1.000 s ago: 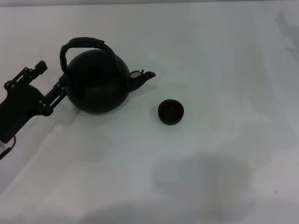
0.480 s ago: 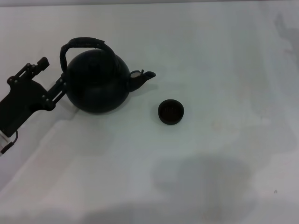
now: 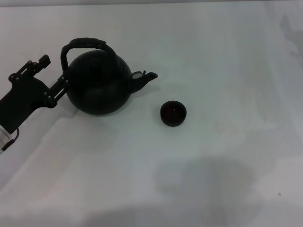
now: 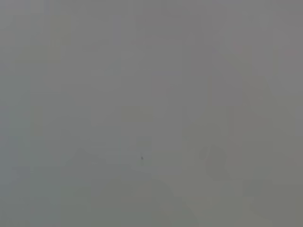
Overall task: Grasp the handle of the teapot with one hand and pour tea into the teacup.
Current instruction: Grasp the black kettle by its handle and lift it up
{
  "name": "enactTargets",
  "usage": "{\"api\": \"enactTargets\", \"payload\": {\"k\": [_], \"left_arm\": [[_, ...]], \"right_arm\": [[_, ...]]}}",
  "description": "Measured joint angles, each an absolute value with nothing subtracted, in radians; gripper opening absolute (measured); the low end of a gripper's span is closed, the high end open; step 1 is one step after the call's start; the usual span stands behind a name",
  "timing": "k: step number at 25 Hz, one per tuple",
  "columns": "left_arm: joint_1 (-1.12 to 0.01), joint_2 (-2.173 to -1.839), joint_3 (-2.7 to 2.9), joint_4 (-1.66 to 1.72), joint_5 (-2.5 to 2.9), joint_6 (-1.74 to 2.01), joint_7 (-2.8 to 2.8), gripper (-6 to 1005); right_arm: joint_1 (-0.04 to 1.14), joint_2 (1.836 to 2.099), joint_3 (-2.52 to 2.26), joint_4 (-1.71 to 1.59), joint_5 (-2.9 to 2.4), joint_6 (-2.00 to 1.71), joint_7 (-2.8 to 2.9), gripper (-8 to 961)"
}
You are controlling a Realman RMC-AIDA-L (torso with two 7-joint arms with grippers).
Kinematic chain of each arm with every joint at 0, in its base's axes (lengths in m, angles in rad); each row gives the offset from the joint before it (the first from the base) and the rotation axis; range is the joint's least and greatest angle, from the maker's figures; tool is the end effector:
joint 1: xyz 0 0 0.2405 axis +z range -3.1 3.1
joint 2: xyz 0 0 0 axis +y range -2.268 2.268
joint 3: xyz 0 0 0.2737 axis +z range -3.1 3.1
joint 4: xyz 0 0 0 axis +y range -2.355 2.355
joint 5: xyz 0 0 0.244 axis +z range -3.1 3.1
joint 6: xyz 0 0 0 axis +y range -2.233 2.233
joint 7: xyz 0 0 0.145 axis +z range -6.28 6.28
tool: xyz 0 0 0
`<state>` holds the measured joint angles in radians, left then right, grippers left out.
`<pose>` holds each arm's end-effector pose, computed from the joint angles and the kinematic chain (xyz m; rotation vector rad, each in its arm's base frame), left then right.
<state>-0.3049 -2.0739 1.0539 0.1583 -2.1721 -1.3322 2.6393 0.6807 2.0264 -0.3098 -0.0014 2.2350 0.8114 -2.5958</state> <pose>-0.3800 0.2915 -0.0533 -2.0456 -0.4978 -0.7727 0.3814 0.4359 0.0020 -1.3787 0.9935 0.7349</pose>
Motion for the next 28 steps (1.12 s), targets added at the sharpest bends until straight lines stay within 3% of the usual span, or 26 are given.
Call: {"api": "enactTargets", "payload": {"k": [28], "left_arm": [[-0.353,-2.08,1.053,0.152,-2.174,-1.248,2.646,639]], "right_arm": [[0.68,2.023,-0.31,-0.005,2.235,0.811,-2.596,862]]}}
